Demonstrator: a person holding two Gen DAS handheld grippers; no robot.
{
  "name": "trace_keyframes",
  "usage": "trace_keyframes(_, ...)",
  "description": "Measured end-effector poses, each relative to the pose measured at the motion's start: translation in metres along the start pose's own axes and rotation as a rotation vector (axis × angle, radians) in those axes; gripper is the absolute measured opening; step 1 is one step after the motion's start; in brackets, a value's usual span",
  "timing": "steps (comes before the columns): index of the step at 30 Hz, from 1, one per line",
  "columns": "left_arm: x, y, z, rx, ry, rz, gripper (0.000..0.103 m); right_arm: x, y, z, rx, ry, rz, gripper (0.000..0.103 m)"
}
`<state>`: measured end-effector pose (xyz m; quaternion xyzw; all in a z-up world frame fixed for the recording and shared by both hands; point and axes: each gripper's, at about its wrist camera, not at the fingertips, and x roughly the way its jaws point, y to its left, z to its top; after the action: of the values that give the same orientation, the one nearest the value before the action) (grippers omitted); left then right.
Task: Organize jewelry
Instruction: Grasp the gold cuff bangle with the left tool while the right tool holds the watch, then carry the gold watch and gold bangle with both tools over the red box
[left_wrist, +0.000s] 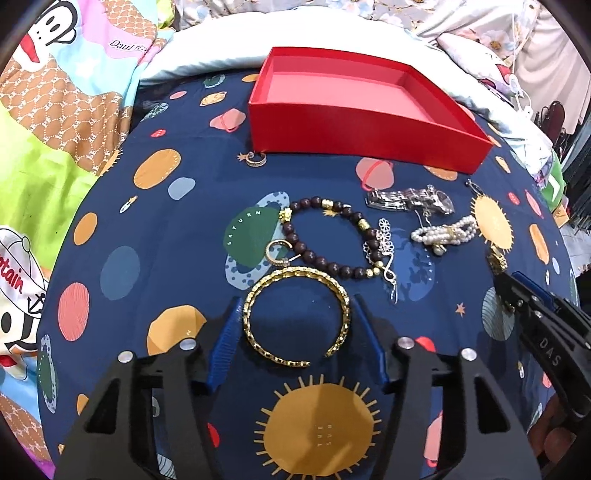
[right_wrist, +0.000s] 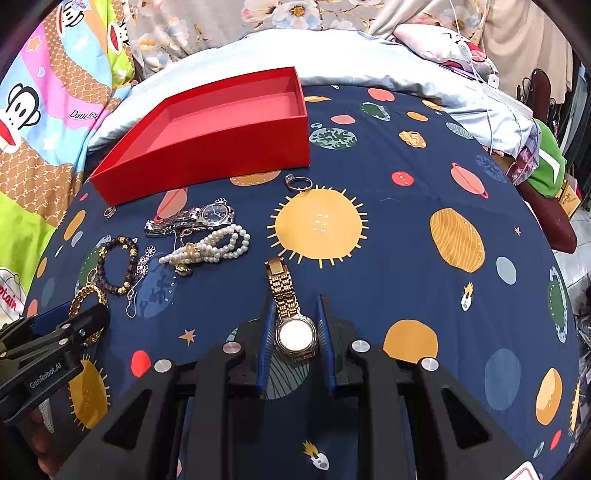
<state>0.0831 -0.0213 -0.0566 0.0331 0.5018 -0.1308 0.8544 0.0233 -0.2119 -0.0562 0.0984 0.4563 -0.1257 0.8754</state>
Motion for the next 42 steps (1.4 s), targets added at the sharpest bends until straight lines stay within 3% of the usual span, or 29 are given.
trace_keyframes(12, -0.021, 0.003, -0.007, -0.002, -0.017, -0.025, 0.056, -0.014, 0.001, -0.008, -0.002, -0.008, 0.018, 0.020)
trace_keyframes(21, -0.054, 0.011, 0.002, -0.018, -0.065, -0.051, 0.056, -0.057, 0.003, -0.001, 0.005, -0.065, 0.072, 0.020)
trace_keyframes(25, -0.067, 0.013, 0.021, -0.001, -0.104, -0.054, 0.056, -0.076, 0.009, 0.023, -0.023, -0.116, 0.096, 0.018)
trace_keyframes(26, -0.070, 0.014, 0.031, 0.006, -0.124, -0.052, 0.056, -0.080, 0.010, 0.031, -0.031, -0.133, 0.105, 0.001)
trace_keyframes(27, -0.073, 0.014, 0.038, 0.009, -0.138, -0.052, 0.056, -0.083, 0.012, 0.039, -0.042, -0.149, 0.110, 0.000)
trace_keyframes(32, -0.072, 0.012, 0.100, 0.020, -0.200, -0.071, 0.056, -0.079, 0.024, 0.111, -0.101, -0.222, 0.146, 0.000)
trace_keyframes(37, -0.066, 0.010, 0.142, 0.030, -0.244, -0.024, 0.056, -0.061, 0.026, 0.158, -0.116, -0.234, 0.139, 0.000)
trace_keyframes(39, -0.068, 0.013, 0.141, 0.018, -0.253, -0.032, 0.057, -0.062, 0.020, 0.149, -0.103, -0.232, 0.128, 0.004)
trace_keyframes(40, -0.067, 0.014, 0.137, 0.014, -0.251, -0.029, 0.057, -0.060, 0.017, 0.136, -0.105, -0.215, 0.106, 0.014)
trace_keyframes(41, -0.064, 0.015, 0.133, 0.011, -0.241, -0.031, 0.057, -0.059, 0.016, 0.124, -0.106, -0.203, 0.084, 0.032)
trace_keyframes(42, -0.062, 0.015, 0.127, 0.008, -0.226, -0.036, 0.057, -0.056, 0.015, 0.105, -0.111, -0.178, 0.072, 0.039)
